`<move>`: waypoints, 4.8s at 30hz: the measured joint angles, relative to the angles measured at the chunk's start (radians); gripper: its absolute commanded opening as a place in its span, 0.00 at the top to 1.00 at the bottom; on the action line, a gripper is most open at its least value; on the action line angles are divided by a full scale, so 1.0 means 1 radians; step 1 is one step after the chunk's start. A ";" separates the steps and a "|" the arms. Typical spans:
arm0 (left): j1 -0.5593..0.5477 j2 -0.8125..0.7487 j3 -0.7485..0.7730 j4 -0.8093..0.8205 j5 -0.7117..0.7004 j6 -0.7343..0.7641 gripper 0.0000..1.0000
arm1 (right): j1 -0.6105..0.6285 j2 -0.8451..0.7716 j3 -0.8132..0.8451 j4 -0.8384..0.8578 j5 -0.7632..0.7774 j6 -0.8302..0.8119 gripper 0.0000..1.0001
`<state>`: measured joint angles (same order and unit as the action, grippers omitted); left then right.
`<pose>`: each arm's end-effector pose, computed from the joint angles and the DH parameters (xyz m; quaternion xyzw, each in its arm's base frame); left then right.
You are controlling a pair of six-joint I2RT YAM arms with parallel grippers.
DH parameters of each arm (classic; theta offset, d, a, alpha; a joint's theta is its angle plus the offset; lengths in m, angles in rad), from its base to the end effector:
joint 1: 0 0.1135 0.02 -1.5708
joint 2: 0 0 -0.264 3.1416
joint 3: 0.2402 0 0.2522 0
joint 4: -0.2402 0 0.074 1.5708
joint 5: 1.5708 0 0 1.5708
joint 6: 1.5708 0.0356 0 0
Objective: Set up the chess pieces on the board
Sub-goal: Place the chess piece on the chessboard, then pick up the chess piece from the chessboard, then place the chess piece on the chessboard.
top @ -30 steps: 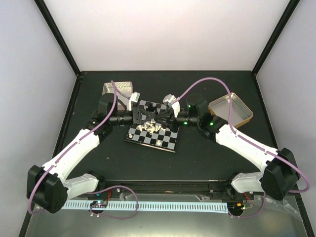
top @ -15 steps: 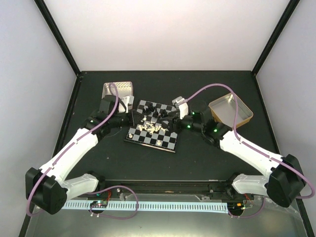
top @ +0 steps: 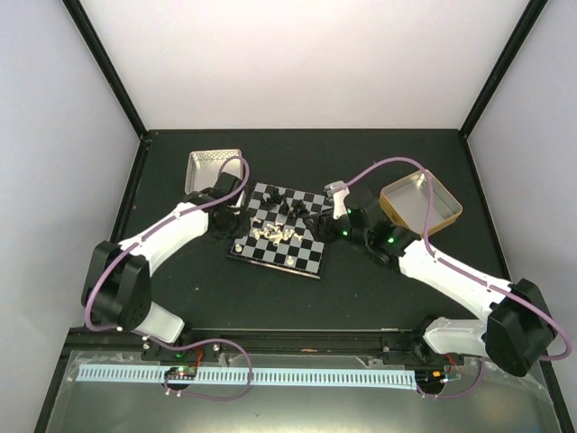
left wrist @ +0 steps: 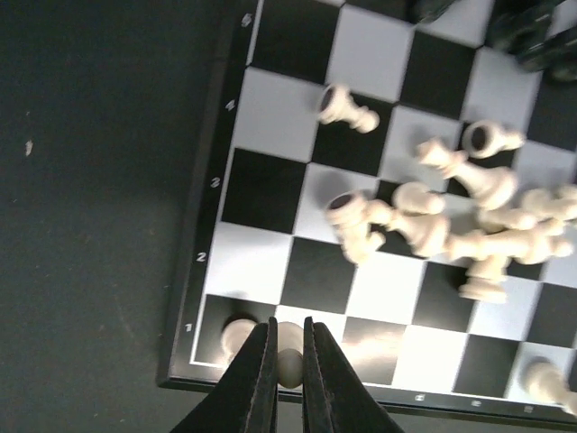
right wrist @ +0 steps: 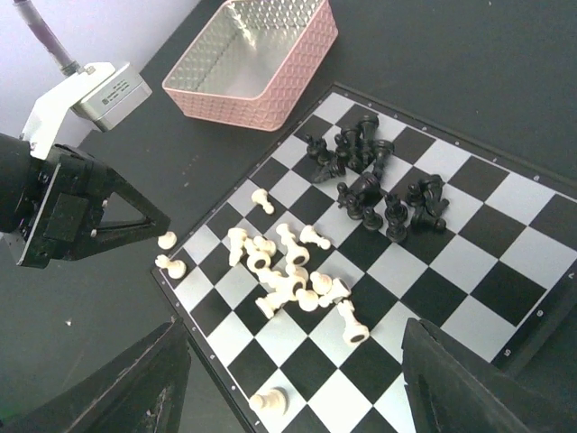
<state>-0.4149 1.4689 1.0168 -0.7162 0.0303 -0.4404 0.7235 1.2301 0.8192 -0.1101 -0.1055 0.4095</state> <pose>0.2582 -0.1149 0.2223 -0.0095 0.9797 -0.0964 0.1757 0.2038 0.1850 0.2650 -0.1612 0.8494 0.3071 0.3978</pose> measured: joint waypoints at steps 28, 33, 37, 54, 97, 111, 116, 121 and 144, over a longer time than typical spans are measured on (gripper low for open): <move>0.014 0.202 0.049 0.001 -0.040 0.045 0.97 | 0.000 0.116 0.011 -0.032 0.008 0.001 0.35; 0.014 0.203 0.049 0.000 -0.041 0.045 0.83 | 0.000 0.123 0.020 -0.033 0.002 -0.004 0.35; 0.014 0.210 0.049 -0.002 -0.041 0.050 0.72 | 0.000 0.123 0.020 -0.035 -0.001 -0.006 0.35; 0.014 0.011 0.063 -0.023 -0.037 0.063 0.45 | 0.000 0.235 0.140 -0.138 -0.010 0.047 0.49; 0.016 -0.794 -0.312 0.533 0.135 0.081 0.26 | 0.067 0.719 0.509 -0.488 0.079 -0.208 0.73; 0.016 -0.795 -0.331 0.556 0.146 0.048 0.25 | 0.068 0.719 0.511 -0.497 0.088 -0.192 0.91; 0.016 -0.796 -0.345 0.558 0.146 0.030 0.23 | 0.068 0.706 0.486 -0.456 0.088 -0.194 0.93; 0.016 -0.793 -0.353 0.560 0.134 -0.008 0.21 | 0.068 0.570 0.338 -0.360 0.076 -0.195 0.93; 0.015 -0.503 -0.348 0.693 0.586 -0.169 0.21 | 0.068 0.086 0.043 0.208 -0.297 -0.175 0.93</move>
<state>-0.3996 0.9657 0.6693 -0.0231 0.6163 -0.6090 0.7918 1.3163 0.8627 0.0978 -0.4023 0.2344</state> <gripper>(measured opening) 0.868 0.136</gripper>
